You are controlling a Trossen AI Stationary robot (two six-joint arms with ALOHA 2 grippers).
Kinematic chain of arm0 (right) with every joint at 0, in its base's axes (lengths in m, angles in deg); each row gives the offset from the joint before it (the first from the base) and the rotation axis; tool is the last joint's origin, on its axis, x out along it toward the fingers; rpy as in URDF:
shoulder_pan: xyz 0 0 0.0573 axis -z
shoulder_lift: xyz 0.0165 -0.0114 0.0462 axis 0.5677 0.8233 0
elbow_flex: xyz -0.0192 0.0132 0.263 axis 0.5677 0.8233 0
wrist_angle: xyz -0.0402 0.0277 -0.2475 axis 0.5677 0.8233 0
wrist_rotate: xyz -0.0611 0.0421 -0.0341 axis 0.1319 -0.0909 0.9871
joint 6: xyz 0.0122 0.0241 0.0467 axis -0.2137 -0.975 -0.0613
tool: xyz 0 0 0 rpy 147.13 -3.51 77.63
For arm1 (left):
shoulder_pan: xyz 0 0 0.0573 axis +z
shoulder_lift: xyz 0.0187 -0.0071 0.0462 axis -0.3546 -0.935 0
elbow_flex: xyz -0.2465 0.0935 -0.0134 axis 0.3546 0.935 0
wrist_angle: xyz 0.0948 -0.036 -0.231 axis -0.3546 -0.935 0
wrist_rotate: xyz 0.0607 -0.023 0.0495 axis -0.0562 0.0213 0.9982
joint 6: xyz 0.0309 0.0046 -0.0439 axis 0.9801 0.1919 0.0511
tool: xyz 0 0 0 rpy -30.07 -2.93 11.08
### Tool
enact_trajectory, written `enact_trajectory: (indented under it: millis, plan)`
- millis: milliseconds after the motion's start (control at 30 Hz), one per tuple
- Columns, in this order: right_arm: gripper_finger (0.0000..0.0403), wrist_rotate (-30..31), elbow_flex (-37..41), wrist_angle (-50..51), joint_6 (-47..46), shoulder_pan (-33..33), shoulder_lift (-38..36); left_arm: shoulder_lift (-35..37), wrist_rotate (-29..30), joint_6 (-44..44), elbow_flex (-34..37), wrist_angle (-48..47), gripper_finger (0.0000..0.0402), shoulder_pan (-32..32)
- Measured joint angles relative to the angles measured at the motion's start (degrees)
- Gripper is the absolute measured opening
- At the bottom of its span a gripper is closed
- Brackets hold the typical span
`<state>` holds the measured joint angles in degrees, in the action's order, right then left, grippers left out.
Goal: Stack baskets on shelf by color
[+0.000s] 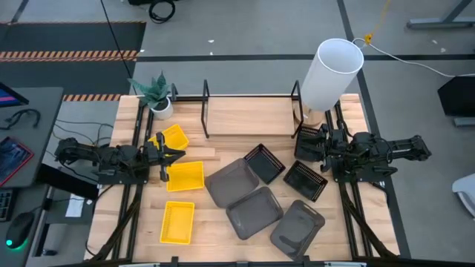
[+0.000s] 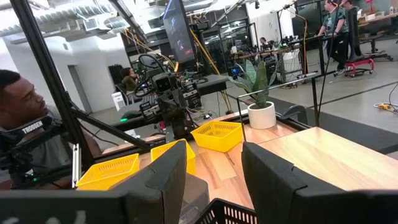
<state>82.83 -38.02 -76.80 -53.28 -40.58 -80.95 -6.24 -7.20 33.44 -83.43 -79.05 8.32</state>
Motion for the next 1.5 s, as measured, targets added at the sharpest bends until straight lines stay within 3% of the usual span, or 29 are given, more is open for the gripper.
enact_trajectory:
  millis: [1500]
  plan:
    - [0.0160, 0.01, 0.00, 0.01, 0.00, 0.00, 0.02, -0.02, 0.00, 0.00, 0.02, 0.01, 0.0026, 0.00]
